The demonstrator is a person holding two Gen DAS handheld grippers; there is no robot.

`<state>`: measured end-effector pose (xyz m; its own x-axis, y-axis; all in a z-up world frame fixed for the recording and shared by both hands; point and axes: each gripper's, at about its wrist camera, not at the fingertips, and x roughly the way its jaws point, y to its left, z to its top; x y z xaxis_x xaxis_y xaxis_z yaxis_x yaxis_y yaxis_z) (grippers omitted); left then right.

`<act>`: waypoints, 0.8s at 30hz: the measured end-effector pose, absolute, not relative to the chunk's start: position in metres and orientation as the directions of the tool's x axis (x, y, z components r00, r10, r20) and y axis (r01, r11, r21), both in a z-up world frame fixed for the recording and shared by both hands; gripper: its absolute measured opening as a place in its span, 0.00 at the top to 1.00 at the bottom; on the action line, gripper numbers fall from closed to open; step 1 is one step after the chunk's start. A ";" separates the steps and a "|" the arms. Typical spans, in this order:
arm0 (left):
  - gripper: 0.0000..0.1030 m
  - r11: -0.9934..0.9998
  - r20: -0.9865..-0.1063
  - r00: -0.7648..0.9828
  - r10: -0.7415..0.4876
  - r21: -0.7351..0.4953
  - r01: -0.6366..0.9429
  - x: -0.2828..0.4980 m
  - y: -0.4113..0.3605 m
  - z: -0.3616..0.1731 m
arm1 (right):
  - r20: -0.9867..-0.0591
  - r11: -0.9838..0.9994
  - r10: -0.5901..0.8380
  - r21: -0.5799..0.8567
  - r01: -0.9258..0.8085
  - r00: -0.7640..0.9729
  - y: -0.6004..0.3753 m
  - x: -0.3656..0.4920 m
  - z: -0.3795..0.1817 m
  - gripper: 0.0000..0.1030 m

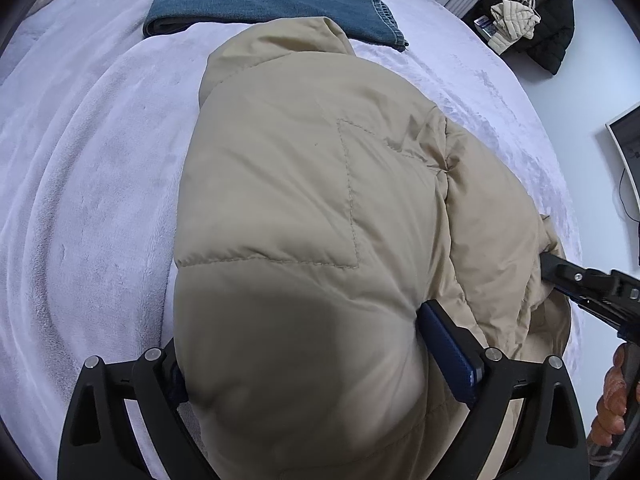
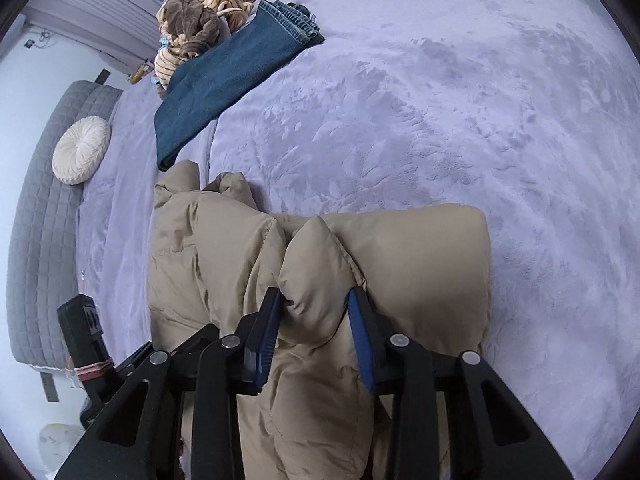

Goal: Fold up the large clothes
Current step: 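Lower the folded hem onto the jacket body with both tools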

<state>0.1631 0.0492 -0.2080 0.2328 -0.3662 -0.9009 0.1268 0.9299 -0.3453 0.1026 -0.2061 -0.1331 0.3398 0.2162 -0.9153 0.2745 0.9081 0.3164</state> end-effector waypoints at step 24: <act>0.00 0.965 -0.896 0.362 -0.256 -0.213 0.154 0.181 0.049 -0.211 | -0.941 0.914 0.168 0.261 0.311 0.295 -0.229 0.095 -0.166 0.83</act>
